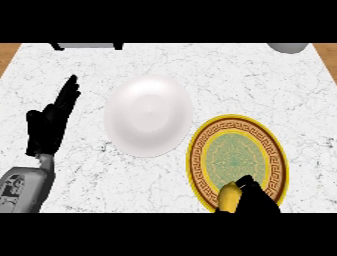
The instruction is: Pick the lemon from the plate and place it in the plate
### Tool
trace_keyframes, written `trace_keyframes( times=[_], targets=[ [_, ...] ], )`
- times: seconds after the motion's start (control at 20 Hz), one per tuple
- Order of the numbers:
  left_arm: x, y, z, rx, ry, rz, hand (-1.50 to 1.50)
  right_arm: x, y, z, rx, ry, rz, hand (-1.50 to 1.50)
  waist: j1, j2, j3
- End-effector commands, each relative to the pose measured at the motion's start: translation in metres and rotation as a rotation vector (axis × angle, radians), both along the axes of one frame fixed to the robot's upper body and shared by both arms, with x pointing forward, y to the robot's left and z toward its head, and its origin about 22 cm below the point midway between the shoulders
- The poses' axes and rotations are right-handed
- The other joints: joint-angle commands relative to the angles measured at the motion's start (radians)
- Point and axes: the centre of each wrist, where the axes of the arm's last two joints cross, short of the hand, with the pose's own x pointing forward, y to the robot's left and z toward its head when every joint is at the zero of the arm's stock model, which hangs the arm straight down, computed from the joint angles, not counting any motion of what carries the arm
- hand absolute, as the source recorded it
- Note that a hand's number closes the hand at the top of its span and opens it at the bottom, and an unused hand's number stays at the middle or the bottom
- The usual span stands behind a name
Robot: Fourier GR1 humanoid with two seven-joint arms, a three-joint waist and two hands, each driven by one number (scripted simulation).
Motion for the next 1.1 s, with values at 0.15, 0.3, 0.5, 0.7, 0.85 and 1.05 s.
trace_keyframes(
  times=[0.15, 0.3, 0.5, 0.7, 0.85, 1.05],
  targets=[
    [-0.004, -0.009, -0.011, 0.007, 0.013, 0.013, 0.00, -0.029, 0.040, 0.046, -0.139, -0.372, -0.068, 1.50, -0.014, -0.003, 0.001],
    [-0.009, 0.000, -0.009, -0.010, 0.003, -0.003, 0.00, -0.042, 0.060, 0.060, -0.165, -0.472, -0.031, 1.50, 0.010, 0.001, 0.002],
    [-0.007, -0.002, -0.014, 0.003, 0.002, -0.015, 0.00, -0.034, 0.069, 0.095, -0.209, -0.570, 0.080, 1.50, 0.022, 0.009, 0.002],
    [0.001, -0.005, -0.002, 0.012, -0.022, -0.044, 0.00, -0.017, 0.070, 0.089, -0.134, -0.578, 0.132, 1.50, 0.043, 0.016, 0.004],
    [0.007, -0.007, 0.003, 0.013, -0.039, -0.043, 0.00, -0.005, 0.068, 0.094, -0.082, -0.606, 0.151, 1.50, 0.050, 0.022, 0.005],
    [0.009, -0.008, 0.008, -0.004, -0.020, -0.060, 0.00, 0.013, 0.066, 0.087, -0.037, -0.566, 0.139, 1.50, 0.069, 0.029, 0.006]
  ],
)
